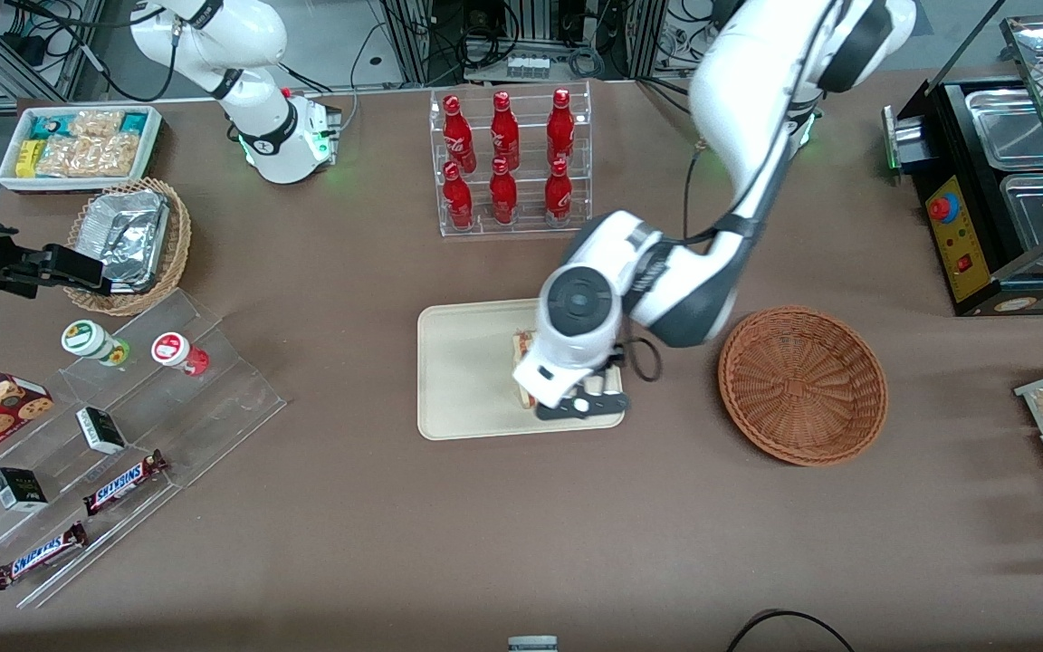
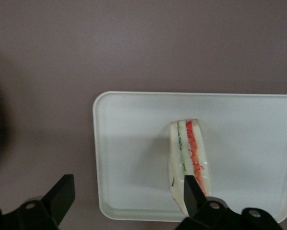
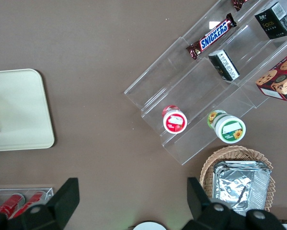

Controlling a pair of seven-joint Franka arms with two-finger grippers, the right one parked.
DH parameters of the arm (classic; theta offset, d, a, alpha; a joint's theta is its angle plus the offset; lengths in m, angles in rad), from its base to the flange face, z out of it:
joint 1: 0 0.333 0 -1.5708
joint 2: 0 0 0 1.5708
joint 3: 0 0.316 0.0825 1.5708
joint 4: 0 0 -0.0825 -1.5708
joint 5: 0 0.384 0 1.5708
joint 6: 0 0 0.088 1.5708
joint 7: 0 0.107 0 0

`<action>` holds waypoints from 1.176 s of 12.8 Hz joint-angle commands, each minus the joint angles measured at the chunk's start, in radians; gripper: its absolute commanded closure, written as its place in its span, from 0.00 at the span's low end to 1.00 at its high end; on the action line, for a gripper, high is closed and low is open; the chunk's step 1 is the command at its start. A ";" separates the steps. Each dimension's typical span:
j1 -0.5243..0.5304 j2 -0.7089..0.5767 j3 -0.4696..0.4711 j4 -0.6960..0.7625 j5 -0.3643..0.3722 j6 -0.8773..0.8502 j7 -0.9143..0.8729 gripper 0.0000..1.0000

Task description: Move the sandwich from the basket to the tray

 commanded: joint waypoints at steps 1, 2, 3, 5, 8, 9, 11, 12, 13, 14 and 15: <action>0.081 -0.127 -0.008 -0.113 -0.003 -0.059 0.146 0.00; 0.112 -0.180 -0.008 -0.173 -0.003 -0.059 0.212 0.00; 0.155 -0.217 -0.008 -0.213 -0.003 -0.059 0.266 0.00; 0.224 -0.262 -0.008 -0.238 -0.015 -0.071 0.329 0.00; 0.302 -0.311 -0.008 -0.253 -0.034 -0.110 0.398 0.00; 0.333 -0.322 -0.008 -0.253 -0.034 -0.128 0.430 0.00; 0.376 -0.342 -0.008 -0.255 -0.035 -0.157 0.495 0.00; 0.394 -0.351 -0.008 -0.256 -0.035 -0.180 0.530 0.00; 0.416 -0.369 -0.008 -0.256 -0.035 -0.205 0.565 0.00; 0.428 -0.383 -0.007 -0.259 -0.035 -0.223 0.590 0.00; 0.452 -0.400 -0.007 -0.261 -0.035 -0.245 0.613 0.00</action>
